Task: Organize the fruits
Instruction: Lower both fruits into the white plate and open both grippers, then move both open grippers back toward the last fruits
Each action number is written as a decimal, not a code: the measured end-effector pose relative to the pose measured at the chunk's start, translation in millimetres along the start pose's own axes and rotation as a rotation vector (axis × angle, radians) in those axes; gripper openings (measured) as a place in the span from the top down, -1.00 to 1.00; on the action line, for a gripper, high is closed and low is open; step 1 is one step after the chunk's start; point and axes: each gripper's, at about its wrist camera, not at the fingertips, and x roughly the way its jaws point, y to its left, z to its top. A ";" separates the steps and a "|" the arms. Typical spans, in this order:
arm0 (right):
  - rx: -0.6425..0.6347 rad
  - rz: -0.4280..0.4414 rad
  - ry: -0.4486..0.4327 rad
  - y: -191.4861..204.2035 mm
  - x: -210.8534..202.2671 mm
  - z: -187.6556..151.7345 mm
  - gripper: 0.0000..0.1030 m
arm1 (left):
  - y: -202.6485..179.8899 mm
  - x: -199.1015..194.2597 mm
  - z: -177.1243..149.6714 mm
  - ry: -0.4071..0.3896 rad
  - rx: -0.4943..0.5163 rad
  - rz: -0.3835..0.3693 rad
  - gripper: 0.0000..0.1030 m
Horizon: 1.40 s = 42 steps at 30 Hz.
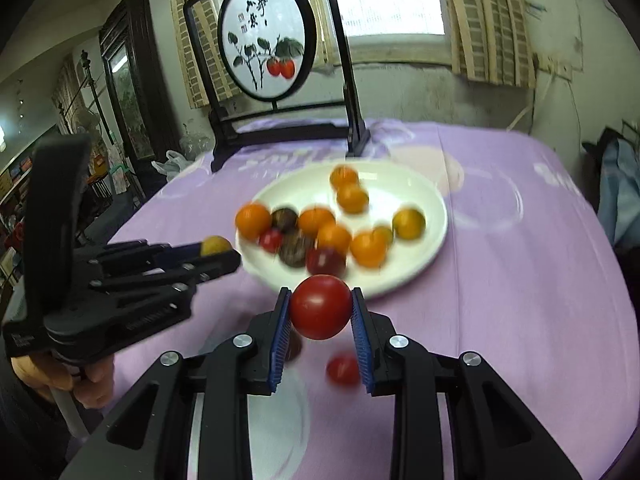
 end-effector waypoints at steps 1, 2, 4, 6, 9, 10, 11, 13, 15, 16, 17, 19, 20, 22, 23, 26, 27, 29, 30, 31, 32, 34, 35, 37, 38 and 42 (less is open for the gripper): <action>0.012 0.004 -0.001 -2.7 5.7 5.6 0.42 | 0.9 7.3 6.1 0.005 -0.008 0.005 0.54; 0.032 0.010 0.004 -8.5 16.1 14.4 0.42 | 1.6 15.7 12.2 0.011 -0.014 0.013 0.54; 0.049 0.012 0.008 -15.2 32.7 25.6 0.42 | 1.4 32.8 22.7 0.025 -0.020 0.023 0.54; 0.053 0.001 0.023 -19.6 48.8 32.4 0.42 | -1.0 46.5 29.6 0.035 -0.013 0.025 0.54; 0.073 -0.007 0.051 -28.6 72.4 38.8 0.41 | -3.6 64.0 35.6 0.050 -0.004 0.048 0.54; 0.084 -0.004 0.058 -33.2 79.1 41.2 0.41 | -2.4 69.9 38.1 0.056 -0.006 0.051 0.54; 0.098 0.003 0.063 -36.8 85.0 43.5 0.40 | -0.6 75.2 40.4 0.062 -0.013 0.048 0.54; 0.123 0.016 0.062 -41.8 93.8 47.1 0.39 | 1.0 83.4 43.9 0.068 -0.023 0.058 0.53; 0.152 0.038 0.073 -47.2 103.2 52.0 0.16 | 3.5 92.2 48.3 0.079 -0.044 0.089 0.21; 0.164 0.037 0.072 -48.6 105.5 53.8 0.05 | 4.2 92.8 49.6 0.074 -0.055 0.074 0.09; 0.172 0.023 0.066 -49.2 105.8 55.3 0.01 | 3.8 92.4 51.0 0.074 -0.063 0.069 0.02; 0.169 0.009 0.067 -47.2 104.0 54.9 0.01 | 1.0 88.1 52.6 0.074 -0.069 0.072 -0.20; 0.172 0.016 0.062 -47.1 101.0 53.7 0.00 | -2.1 83.1 51.9 0.067 -0.061 0.089 -0.30; 0.169 0.011 0.051 -46.7 91.6 50.2 -0.01 | -9.5 71.3 48.5 0.028 -0.020 0.134 -0.59; 0.170 0.011 0.046 -46.7 87.1 48.0 -0.01 | -11.7 66.8 47.1 0.014 -0.006 0.145 -0.63; 0.200 0.032 0.034 -49.8 71.1 39.5 -0.08 | -14.1 50.9 39.5 0.005 -0.002 0.146 -0.69; 0.205 0.036 0.030 -50.2 63.9 35.7 -0.08 | -13.4 46.4 36.6 0.008 -0.009 0.137 -0.69; 0.208 0.035 0.019 -50.6 50.7 28.9 -0.09 | -12.7 36.1 27.8 0.019 -0.017 0.121 -0.70; 0.210 0.030 0.014 -51.1 43.9 24.9 -0.09 | -12.4 31.9 23.5 0.022 -0.020 0.121 -0.71; 0.212 0.025 0.011 -51.6 37.7 20.5 -0.14 | -11.9 26.8 18.1 0.023 -0.024 0.118 -0.73; 0.213 0.019 0.008 -51.8 30.0 13.7 -0.18 | -12.1 20.3 11.1 0.023 -0.024 0.111 -0.75; 0.206 0.007 0.010 -51.8 21.0 3.2 -0.19 | -13.2 11.6 -0.8 0.023 -0.021 0.110 -0.77; 0.199 -0.002 0.013 -51.6 17.3 -2.6 -0.19 | -13.6 6.0 -8.9 0.022 -0.020 0.115 -0.77; 0.184 -0.023 0.033 -49.9 10.6 -17.3 -0.19 | -14.0 -1.6 -21.4 0.023 -0.019 0.119 -0.79; 0.179 -0.029 0.042 -48.9 8.3 -23.3 -0.19 | -13.6 -4.2 -26.9 0.024 -0.021 0.123 -0.79; 0.136 -0.050 0.071 -38.3 -0.3 -49.2 -0.19 | -8.3 -11.6 -52.6 0.043 -0.050 0.124 -0.80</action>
